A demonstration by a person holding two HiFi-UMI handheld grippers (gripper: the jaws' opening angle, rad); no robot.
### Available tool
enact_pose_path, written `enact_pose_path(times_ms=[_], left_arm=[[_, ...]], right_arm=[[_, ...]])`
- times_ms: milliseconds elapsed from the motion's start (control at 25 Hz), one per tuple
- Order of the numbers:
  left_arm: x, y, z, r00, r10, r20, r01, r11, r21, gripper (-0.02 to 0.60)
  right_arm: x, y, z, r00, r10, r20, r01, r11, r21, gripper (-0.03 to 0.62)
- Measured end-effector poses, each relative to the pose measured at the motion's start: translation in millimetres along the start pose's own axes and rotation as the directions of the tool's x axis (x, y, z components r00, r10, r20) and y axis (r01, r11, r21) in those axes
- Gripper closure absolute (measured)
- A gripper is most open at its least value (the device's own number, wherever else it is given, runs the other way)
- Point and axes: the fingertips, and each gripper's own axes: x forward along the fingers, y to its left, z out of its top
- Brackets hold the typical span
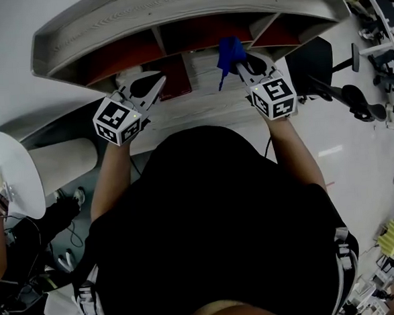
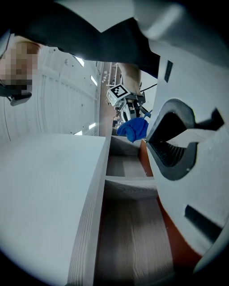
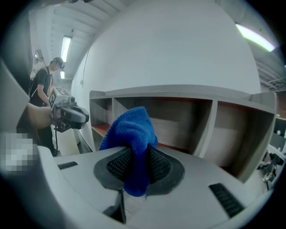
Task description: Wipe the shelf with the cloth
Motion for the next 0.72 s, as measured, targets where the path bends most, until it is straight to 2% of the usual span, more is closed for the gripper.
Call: enact_pose_path(times_ms=[560,720], left_arm=[[12,-9,5,0.999,-0.045,-0.020,0.046,0.998,0.032,0.565],[15,-6,7,0.999,-0.048,-0.016,0.049,0.998,0.033,0.565]], right_arm=[[-20,-2,-2,1.000,-0.020,0.024,0.020,1.000,-0.002,0.525],[-21,-5,-4,0.999,-0.019,0.027,0.018,1.000,0.026,0.525]])
